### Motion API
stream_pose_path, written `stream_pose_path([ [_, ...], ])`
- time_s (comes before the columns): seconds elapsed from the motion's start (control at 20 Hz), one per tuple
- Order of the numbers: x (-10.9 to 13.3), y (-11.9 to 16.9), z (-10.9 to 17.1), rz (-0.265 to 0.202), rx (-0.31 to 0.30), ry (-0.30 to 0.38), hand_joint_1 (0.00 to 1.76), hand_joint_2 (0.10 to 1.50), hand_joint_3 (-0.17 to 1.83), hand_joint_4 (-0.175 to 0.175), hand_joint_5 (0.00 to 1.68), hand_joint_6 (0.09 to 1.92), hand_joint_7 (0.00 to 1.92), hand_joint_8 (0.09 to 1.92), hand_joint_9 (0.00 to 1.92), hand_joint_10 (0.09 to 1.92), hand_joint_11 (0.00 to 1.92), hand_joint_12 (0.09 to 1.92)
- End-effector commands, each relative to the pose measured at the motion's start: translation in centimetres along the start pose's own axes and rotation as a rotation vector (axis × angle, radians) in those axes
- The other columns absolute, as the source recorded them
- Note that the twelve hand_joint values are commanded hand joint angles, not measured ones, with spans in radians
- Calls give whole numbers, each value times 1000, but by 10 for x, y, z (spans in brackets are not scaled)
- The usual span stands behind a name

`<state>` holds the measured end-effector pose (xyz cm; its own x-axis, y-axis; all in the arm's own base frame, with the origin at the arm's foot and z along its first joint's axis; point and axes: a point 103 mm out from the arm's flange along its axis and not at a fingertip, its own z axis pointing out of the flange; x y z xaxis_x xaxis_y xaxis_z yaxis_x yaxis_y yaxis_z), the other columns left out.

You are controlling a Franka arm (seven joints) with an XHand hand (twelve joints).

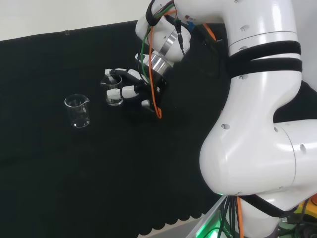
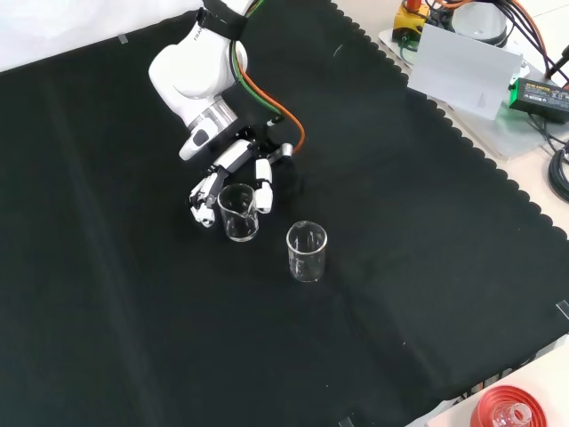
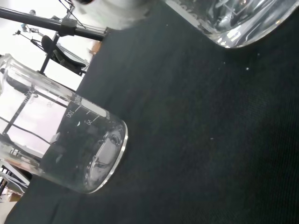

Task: Pick up the beaker on the right.

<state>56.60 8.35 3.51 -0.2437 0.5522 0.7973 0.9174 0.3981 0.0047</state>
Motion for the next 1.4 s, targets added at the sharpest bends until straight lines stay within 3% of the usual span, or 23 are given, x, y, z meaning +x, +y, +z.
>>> stream_pose_path([
  [0.05,-2,-2,-4,-4,-10,16,946,879,-175,-90,365,87,298,676,348,670,0,1122],
  [0.35,0,3,3,3,1,4,945,880,-175,-90,376,87,303,675,354,670,0,1124],
  [1.4,0,14,2,-14,13,75,961,883,-175,-89,462,87,383,674,427,653,0,1155],
])
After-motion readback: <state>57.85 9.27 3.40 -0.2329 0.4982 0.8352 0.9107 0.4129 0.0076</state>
